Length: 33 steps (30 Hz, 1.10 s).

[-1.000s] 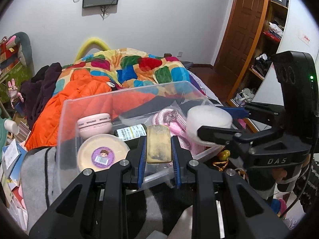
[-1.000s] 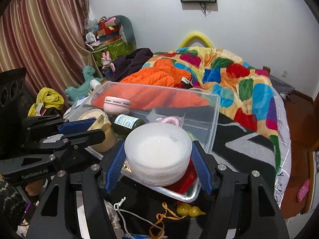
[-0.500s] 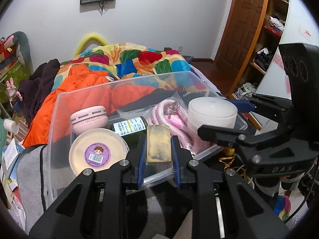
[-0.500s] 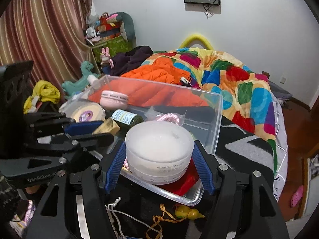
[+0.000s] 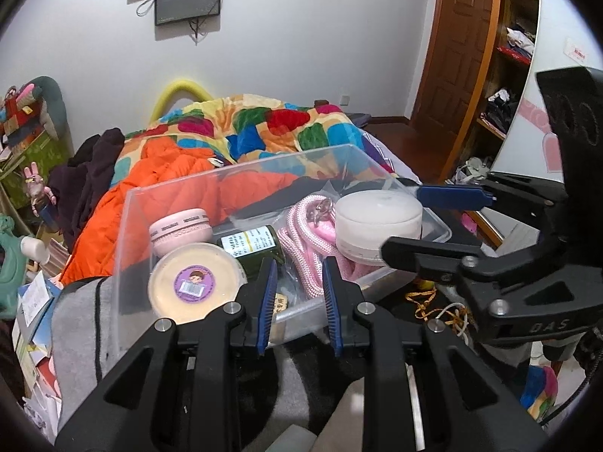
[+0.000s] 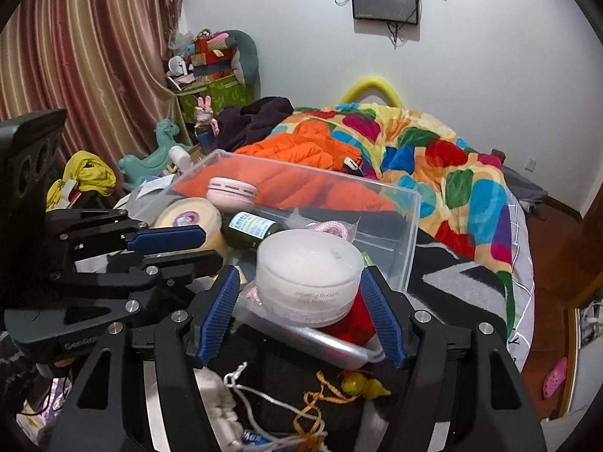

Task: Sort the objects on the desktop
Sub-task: 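Carry the white jar and gold bar into the clear box and open both tools, then grasp the teal bottle with the left tool while the right tool grasps the green gourd charm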

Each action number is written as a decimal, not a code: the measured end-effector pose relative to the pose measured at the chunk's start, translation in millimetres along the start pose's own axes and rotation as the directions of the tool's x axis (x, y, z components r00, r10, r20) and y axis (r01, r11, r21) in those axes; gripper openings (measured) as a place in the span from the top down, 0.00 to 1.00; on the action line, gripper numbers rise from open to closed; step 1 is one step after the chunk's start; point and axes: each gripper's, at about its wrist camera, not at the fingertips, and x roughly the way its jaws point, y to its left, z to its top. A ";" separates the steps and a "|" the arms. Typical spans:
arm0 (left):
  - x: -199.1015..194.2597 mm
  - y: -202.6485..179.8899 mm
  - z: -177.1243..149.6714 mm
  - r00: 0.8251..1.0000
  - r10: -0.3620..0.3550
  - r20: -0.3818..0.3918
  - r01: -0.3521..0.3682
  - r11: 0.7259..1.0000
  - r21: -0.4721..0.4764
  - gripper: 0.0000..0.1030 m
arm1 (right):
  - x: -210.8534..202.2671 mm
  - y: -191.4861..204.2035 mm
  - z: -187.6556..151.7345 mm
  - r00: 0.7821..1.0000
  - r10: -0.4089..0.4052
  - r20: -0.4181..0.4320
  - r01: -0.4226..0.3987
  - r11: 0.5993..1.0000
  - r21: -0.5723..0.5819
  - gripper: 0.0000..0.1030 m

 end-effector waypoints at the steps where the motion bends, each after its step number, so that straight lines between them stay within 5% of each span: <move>1: -3.0 -0.1 -0.6 1.000 0.008 0.006 -0.008 1.000 0.002 0.78 | -4.8 0.6 -0.9 1.000 0.003 0.008 -0.003 1.000 0.000 0.38; 20: -55.5 -0.6 -29.9 0.994 0.100 0.054 -0.102 0.994 0.040 0.73 | -46.8 -15.8 -28.4 1.000 -0.031 0.005 0.030 0.999 0.044 0.38; 33: -59.8 28.8 -69.2 0.992 0.100 -0.075 -0.099 0.995 0.021 0.65 | -44.2 -43.4 -50.4 0.993 -0.097 -0.069 0.102 0.993 0.065 0.38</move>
